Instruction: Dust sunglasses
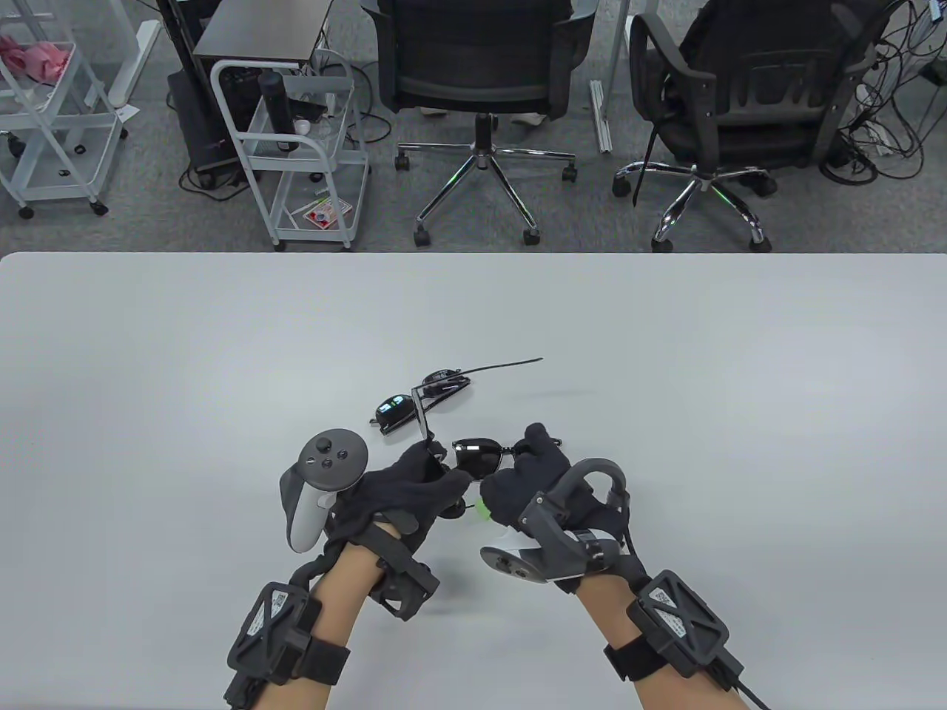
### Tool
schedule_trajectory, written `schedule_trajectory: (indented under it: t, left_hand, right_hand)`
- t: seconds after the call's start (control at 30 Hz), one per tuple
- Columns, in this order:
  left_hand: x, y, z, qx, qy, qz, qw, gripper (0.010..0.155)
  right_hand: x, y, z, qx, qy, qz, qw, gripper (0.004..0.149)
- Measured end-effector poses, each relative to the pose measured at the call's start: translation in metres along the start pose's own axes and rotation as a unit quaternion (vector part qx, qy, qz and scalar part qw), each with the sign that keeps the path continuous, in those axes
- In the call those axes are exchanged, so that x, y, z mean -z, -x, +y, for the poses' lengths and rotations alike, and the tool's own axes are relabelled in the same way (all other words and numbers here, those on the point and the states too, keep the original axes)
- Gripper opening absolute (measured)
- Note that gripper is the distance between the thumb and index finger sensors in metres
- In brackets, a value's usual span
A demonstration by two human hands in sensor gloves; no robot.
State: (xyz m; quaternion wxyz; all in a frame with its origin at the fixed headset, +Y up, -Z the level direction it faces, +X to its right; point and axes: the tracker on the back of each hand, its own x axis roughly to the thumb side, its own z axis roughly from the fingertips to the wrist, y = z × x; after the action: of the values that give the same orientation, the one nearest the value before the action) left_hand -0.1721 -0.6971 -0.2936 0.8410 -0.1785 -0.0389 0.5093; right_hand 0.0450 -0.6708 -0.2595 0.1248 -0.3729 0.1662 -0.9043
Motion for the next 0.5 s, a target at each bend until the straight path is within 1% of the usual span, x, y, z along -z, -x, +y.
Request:
schedule_trajectory:
  t: [0.07,0.13,0.23,0.27,0.3,0.33,0.4,0.43,0.47,0.5]
  left_hand:
    - [-0.001,0.003,0.006,-0.008,-0.008,0.003,1.000,0.098]
    - [-0.002,0.004,0.012,-0.007,-0.012,0.002,1.000,0.097]
    - [-0.001,0.003,0.009,-0.005,-0.010,0.005,1.000,0.096]
    - [0.000,0.003,0.008,-0.001,-0.009,0.006,1.000,0.095]
    - [0.000,0.003,0.008,-0.003,-0.005,0.007,1.000,0.095]
    - [0.001,0.004,0.008,-0.005,0.002,0.009,1.000,0.095]
    - [0.001,0.005,0.005,-0.018,0.011,0.008,1.000,0.094]
    - [0.003,0.005,0.002,-0.022,0.017,0.007,1.000,0.094]
    - [0.004,0.004,-0.002,-0.028,0.027,0.002,0.999,0.094]
    - [0.004,0.003,-0.005,-0.037,0.033,-0.001,0.999,0.095]
  right_hand:
    - [-0.005,0.012,0.007,0.002,-0.015,0.021,1.000,0.044]
    - [-0.009,0.023,0.013,-0.022,-0.042,0.032,0.998,0.043]
    - [-0.010,0.024,0.016,-0.006,-0.046,0.038,0.998,0.043]
    - [-0.009,0.021,0.015,-0.028,-0.052,0.030,0.998,0.043]
    - [-0.008,0.016,0.014,-0.070,-0.058,0.017,0.996,0.043]
    - [-0.007,0.014,0.013,-0.087,-0.058,0.010,0.994,0.043]
    - [-0.006,0.008,0.006,-0.064,-0.034,0.008,0.997,0.043]
    - [-0.004,0.003,0.001,-0.037,-0.009,0.008,0.999,0.043]
    - [-0.002,-0.004,-0.004,-0.027,0.013,0.002,1.000,0.043]
    - [0.000,-0.010,-0.007,-0.032,0.023,-0.006,0.999,0.043]
